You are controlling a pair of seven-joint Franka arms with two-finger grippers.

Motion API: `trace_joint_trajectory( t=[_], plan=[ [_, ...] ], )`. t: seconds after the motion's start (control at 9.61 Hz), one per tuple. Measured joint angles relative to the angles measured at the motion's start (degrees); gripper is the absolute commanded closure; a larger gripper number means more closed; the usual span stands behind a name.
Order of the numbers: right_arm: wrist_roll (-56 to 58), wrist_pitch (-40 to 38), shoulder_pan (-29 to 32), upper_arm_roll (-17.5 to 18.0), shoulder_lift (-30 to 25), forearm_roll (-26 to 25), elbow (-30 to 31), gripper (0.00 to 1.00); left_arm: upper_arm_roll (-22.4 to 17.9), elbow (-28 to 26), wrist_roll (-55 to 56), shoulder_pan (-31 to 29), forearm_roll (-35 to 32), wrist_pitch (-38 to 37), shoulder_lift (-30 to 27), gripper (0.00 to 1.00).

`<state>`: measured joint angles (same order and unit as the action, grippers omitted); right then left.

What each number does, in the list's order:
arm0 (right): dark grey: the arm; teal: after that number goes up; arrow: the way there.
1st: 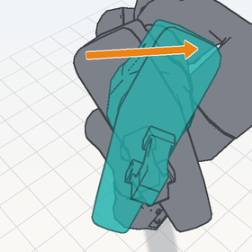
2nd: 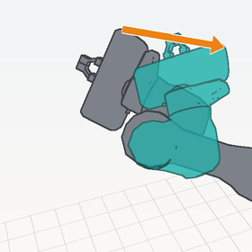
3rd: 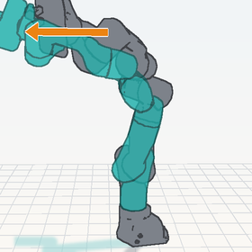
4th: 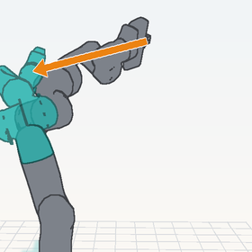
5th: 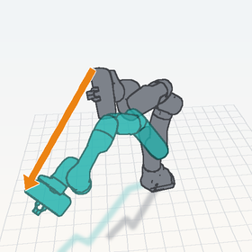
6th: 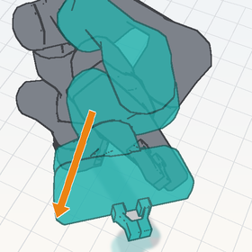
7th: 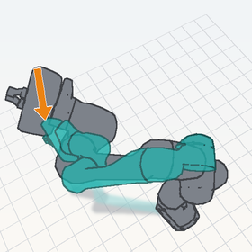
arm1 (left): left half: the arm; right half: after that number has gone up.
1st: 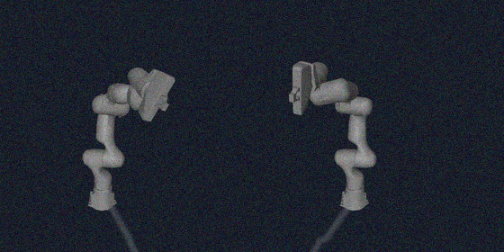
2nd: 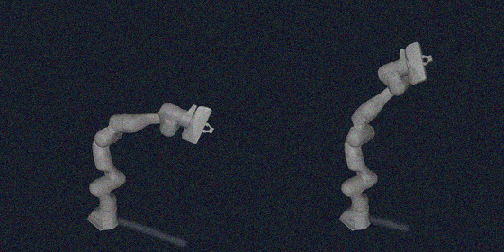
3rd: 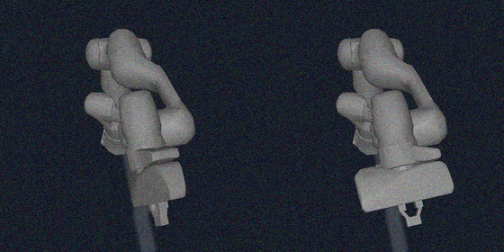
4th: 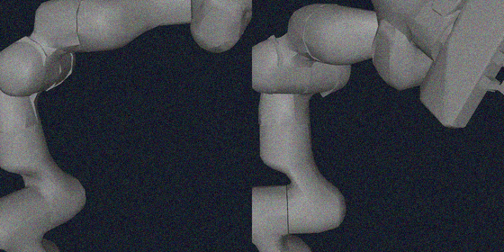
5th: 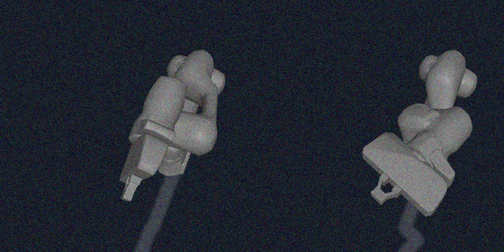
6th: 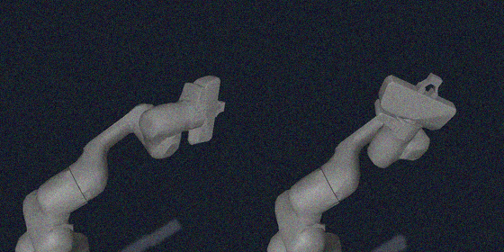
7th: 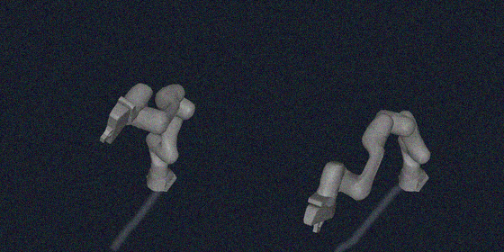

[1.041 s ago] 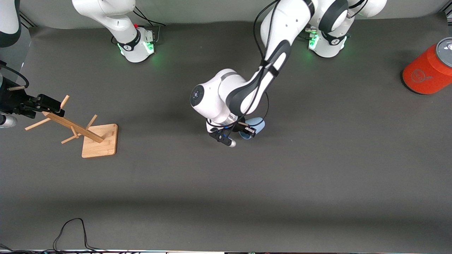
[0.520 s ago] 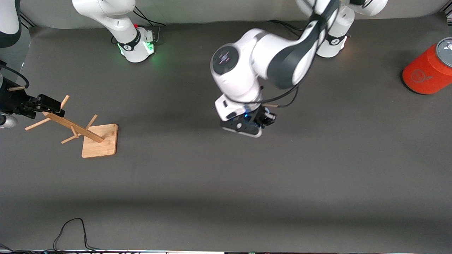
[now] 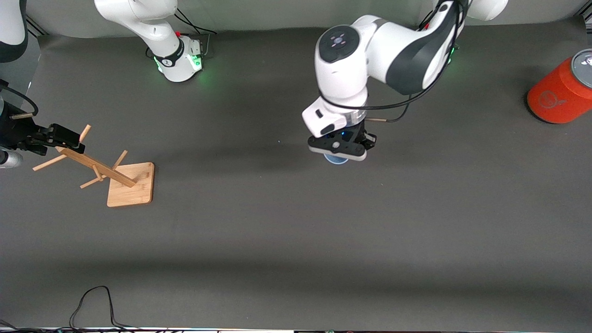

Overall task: Rotate and upright cup with both arms
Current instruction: 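Lift and rotate the blue cup with the left gripper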

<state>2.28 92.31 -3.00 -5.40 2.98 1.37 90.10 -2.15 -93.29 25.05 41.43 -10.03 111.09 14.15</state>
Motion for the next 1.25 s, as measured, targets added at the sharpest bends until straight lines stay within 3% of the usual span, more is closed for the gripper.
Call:
trace_joint_trajectory(
  t=[0.31, 0.52, 0.83, 1.25],
  plan=[
    [0.00, 0.00, 0.00, 0.00, 0.01, 0.00, 0.02, 0.00, -0.09, -16.75, 0.50, -1.95, 1.12, 13.21, -8.96, 1.00],
    [0.01, 0.00, 0.00, 0.00, 0.01, 0.00, 0.02, 0.00, -0.10, -23.33, 2.37, -2.32, 2.07, 22.84, -9.87, 1.00],
    [0.02, 0.00, -0.03, 0.02, 0.02, 0.00, 0.01, 0.00, 0.11, -30.66, 8.84, -2.16, 2.25, 38.85, -5.12, 1.00],
    [0.03, -0.01, -0.07, 0.06, 0.02, 0.00, 0.01, 0.00, 0.50, -31.60, 15.56, 1.11, 2.05, 50.92, 5.08, 1.00]
  ],
)
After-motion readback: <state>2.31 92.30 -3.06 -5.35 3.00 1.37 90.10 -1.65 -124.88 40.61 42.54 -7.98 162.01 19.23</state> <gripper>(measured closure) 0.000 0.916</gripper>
